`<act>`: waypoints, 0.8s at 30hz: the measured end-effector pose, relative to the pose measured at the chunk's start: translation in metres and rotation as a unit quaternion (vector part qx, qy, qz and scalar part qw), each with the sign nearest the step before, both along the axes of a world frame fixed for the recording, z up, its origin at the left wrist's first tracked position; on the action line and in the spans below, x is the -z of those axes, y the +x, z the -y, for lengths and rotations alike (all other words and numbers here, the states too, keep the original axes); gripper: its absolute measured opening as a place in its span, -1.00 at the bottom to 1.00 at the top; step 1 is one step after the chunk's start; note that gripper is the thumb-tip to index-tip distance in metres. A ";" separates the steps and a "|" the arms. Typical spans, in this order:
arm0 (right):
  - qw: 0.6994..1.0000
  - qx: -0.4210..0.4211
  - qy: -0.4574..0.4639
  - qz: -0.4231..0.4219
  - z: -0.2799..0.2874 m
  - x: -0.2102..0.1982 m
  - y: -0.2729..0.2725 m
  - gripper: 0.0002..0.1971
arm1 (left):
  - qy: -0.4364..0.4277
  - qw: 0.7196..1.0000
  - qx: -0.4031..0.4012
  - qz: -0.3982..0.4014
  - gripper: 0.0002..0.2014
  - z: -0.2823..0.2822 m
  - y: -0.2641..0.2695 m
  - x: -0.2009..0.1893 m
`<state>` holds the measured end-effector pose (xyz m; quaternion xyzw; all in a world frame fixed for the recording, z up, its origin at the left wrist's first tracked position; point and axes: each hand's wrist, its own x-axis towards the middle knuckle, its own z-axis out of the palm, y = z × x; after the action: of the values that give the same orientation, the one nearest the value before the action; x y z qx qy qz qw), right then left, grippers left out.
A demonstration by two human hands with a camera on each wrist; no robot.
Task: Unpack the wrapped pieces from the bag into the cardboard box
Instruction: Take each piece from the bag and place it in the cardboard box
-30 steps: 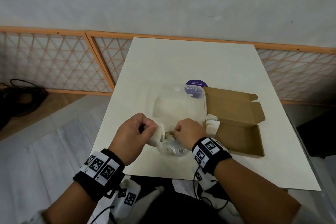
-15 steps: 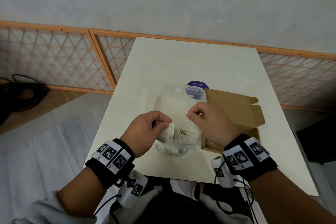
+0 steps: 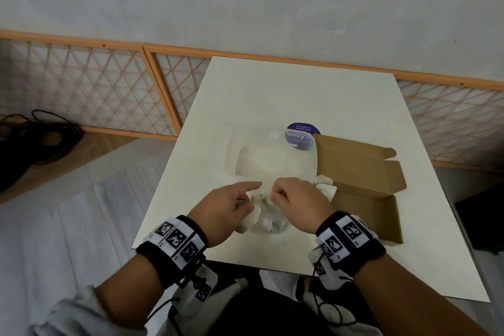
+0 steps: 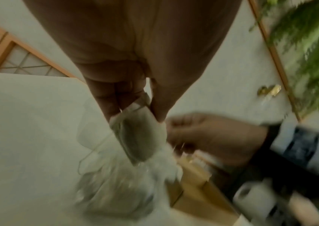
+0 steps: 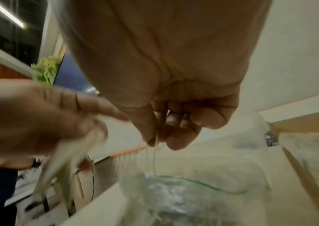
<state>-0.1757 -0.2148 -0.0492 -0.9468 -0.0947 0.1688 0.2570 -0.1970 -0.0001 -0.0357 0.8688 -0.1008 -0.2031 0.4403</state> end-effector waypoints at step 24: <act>0.959 0.084 0.261 0.076 0.037 -0.078 -0.021 -0.87 | 0.053 0.998 0.001 0.014 -0.79 -0.004 0.011 -0.005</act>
<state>-0.1966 -0.2514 0.0285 -0.8611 -0.0751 0.0440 0.5009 -0.1860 0.0038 -0.0304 0.8937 -0.0969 -0.1960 0.3919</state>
